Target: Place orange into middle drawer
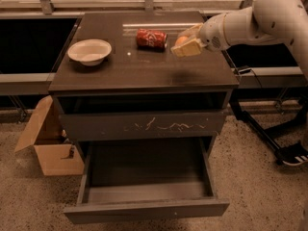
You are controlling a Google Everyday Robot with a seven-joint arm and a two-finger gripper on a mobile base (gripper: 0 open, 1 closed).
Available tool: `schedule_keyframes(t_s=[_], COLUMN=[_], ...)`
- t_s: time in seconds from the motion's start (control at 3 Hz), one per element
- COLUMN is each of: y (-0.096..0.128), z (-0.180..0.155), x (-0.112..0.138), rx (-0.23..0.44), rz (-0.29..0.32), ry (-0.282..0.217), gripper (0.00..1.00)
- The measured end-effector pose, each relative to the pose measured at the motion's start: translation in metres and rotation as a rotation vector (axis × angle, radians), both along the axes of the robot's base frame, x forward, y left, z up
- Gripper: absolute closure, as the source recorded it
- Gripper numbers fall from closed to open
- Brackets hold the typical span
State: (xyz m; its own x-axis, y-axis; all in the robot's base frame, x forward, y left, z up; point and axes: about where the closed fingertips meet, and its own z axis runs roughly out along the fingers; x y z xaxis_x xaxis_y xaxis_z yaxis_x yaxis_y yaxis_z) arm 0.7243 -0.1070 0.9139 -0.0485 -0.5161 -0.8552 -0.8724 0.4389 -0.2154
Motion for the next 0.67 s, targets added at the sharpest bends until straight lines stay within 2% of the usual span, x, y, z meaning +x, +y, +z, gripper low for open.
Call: schedule_keyframes(t_s=[0.33,0.67], y=[0.003,0.022], z=[-0.001,-0.012], x=[-0.003,-0.029], rx=[-0.001,-0.004], rz=[0.015,0.128], ry=[0.001,0.007], gripper=[1.00,1.00])
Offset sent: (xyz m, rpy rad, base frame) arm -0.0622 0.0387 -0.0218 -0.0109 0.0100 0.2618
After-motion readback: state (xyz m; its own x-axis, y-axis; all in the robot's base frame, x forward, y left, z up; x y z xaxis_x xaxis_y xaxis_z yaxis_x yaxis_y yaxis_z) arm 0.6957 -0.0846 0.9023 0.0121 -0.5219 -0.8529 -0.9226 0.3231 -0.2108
